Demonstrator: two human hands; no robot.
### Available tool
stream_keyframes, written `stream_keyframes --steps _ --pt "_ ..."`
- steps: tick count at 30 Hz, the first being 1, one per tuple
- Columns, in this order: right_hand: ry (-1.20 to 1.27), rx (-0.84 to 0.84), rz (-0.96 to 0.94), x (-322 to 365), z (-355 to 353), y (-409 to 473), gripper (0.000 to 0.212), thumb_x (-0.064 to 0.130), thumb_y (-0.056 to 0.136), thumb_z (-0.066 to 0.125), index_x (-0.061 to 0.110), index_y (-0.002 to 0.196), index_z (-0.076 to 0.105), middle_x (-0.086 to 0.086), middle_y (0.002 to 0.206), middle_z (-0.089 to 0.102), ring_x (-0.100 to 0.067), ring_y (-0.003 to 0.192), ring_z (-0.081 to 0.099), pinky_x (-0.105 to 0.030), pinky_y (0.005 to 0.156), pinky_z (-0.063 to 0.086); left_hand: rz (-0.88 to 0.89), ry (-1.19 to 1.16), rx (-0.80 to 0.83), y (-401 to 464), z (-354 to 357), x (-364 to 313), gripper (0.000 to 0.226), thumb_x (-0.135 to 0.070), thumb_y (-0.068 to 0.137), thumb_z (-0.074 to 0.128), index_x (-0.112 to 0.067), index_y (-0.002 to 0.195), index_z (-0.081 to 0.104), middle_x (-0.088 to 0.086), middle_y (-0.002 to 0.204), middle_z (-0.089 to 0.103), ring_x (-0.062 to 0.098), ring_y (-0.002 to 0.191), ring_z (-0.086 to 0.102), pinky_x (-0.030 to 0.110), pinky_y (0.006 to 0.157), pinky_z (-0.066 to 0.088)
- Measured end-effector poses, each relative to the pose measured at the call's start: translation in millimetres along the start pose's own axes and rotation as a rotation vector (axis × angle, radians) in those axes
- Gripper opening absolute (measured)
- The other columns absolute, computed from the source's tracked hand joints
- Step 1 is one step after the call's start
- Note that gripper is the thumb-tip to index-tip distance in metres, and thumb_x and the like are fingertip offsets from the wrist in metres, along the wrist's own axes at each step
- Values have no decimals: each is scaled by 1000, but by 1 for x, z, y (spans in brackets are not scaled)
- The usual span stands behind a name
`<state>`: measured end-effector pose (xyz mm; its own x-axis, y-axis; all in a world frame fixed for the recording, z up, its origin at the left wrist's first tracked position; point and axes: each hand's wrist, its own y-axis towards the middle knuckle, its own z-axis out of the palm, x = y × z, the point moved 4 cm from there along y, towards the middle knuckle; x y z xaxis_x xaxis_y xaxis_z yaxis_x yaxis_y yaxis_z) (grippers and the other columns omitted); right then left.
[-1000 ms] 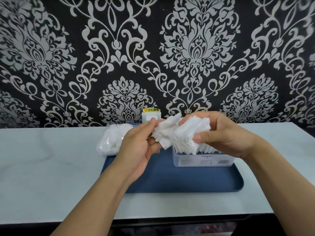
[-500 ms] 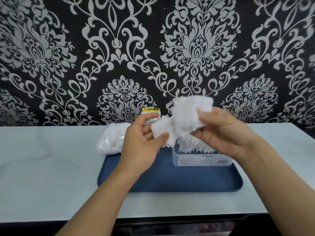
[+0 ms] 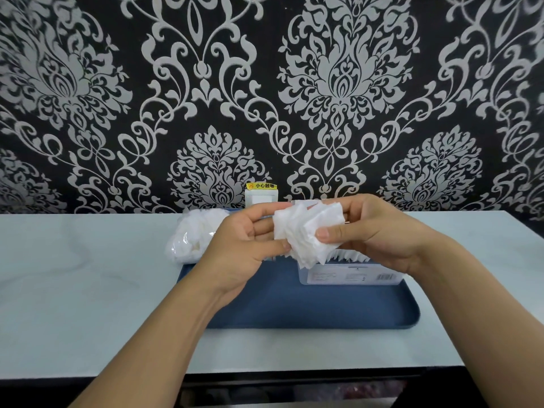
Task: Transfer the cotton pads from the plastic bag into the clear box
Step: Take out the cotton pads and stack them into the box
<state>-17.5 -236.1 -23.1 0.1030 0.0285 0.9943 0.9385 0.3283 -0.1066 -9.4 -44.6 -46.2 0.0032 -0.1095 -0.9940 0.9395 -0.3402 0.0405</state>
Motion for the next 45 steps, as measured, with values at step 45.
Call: stream_keyframes --steps 45 --pt "-528 -256 -284 13 15 -23 47 8 58 95 25 96 75 9 91 79 -10 85 76 -35 86 60 -57 -367 -158 9 7 8 21 -16 99 58 -4 105 75 10 106 79 13 92 76 24 86 60"
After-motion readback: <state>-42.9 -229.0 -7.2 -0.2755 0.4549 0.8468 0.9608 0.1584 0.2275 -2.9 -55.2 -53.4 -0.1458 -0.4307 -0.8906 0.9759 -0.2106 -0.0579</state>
